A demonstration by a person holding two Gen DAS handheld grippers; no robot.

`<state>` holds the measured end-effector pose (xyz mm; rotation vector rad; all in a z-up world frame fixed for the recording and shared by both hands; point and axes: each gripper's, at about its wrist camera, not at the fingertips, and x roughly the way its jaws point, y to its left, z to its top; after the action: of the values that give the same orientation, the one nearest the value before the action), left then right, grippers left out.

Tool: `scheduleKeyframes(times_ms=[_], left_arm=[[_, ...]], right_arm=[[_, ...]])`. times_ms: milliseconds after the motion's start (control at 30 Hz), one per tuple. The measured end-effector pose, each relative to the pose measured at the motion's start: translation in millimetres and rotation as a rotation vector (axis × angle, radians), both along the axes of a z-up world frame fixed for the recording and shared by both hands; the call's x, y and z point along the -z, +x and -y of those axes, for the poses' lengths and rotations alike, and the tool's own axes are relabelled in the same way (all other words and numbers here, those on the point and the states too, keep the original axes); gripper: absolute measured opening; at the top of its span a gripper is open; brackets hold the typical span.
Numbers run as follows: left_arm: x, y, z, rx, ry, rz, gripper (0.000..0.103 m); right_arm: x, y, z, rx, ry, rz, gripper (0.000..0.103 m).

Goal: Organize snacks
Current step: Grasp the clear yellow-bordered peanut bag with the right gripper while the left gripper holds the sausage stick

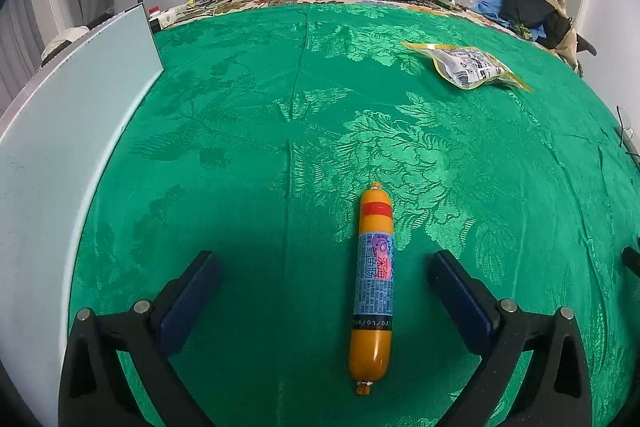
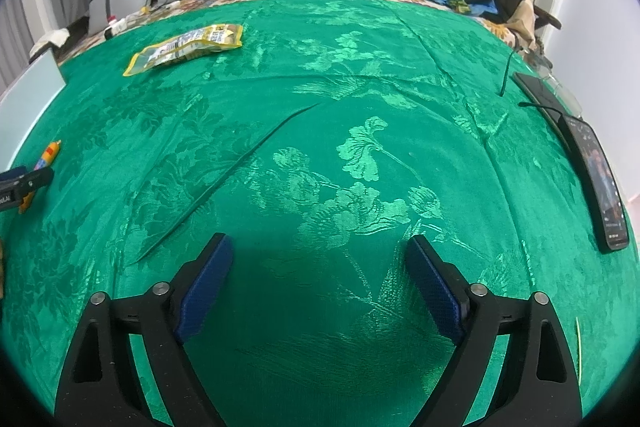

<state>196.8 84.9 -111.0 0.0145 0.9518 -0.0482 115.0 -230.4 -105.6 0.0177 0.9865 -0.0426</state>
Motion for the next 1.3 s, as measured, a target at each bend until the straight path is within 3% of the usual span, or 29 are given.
scheduleKeyframes(times_ms=[67,133,300,367,433,533,600,667,733,800,867,1000,1100,1200,1267,1300], left_arm=[[0.0,0.1,-0.2,0.000,0.000,0.000,0.103],[0.0,0.0,-0.2,0.000,-0.001,0.000,0.103],[-0.1,-0.2,-0.3,0.000,-0.001,0.000,0.103],[-0.1,-0.1,-0.4,0.000,-0.001,0.000,0.103],[-0.1,-0.2,-0.5,0.000,-0.001,0.000,0.103],[-0.1,-0.3,-0.6,0.000,-0.001,0.000,0.103],[-0.5,1.6,-0.3,0.000,-0.002,0.000,0.103],[-0.5,1.8,0.4,0.000,-0.003,0.000,0.103],[-0.1,1.9,0.5,0.000,-0.003,0.000,0.103],[0.0,2.0,1.1,0.000,-0.003,0.000,0.103],[0.0,1.5,1.9,0.000,-0.004,0.000,0.103],[-0.2,0.9,0.7,0.031,-0.013,-0.007,0.103],[-4.2,2.1,-4.6,0.109,-0.055,-0.065,0.102],[-8.3,1.5,-7.2,0.077,-0.090,-0.083,0.092],[-9.5,5.6,6.9,0.082,-0.026,-0.086,0.078],[-11.0,6.7,16.0,0.096,0.016,-0.073,0.059]], right_arm=[[-0.8,3.5,0.3,-0.002,0.003,-0.019,0.092],[-5.2,20.4,0.9,0.020,0.034,-0.111,0.091],[-28.6,104.6,-18.9,0.120,0.414,-0.174,0.091],[-21.3,158.2,-40.4,0.177,0.554,-0.242,0.090],[-11.4,201.4,-56.2,0.266,0.626,-0.272,0.090],[-1.1,250.7,-76.4,0.431,0.613,-0.249,0.090],[3.1,273.1,-94.3,0.477,0.546,-0.237,0.094],[3.5,291.5,-118.7,0.440,0.403,-0.223,0.094],[6.4,302.6,-145.1,0.312,0.196,-0.251,0.094],[9.2,299.3,-164.6,0.132,0.038,-0.263,0.088],[3.9,274.8,-165.2,-0.002,0.007,-0.195,0.061],[-1.2,222.3,-144.0,-0.119,0.031,-0.232,0.059],[-11.4,162.6,-117.9,-0.176,0.144,-0.248,0.059],[-21.3,97.0,-87.9,-0.180,0.212,-0.215,0.060],[-21.9,61.3,-69.3,-0.141,0.268,-0.191,0.060],[-21.9,42.4,-58.6,-0.114,0.296,-0.176,0.060]])
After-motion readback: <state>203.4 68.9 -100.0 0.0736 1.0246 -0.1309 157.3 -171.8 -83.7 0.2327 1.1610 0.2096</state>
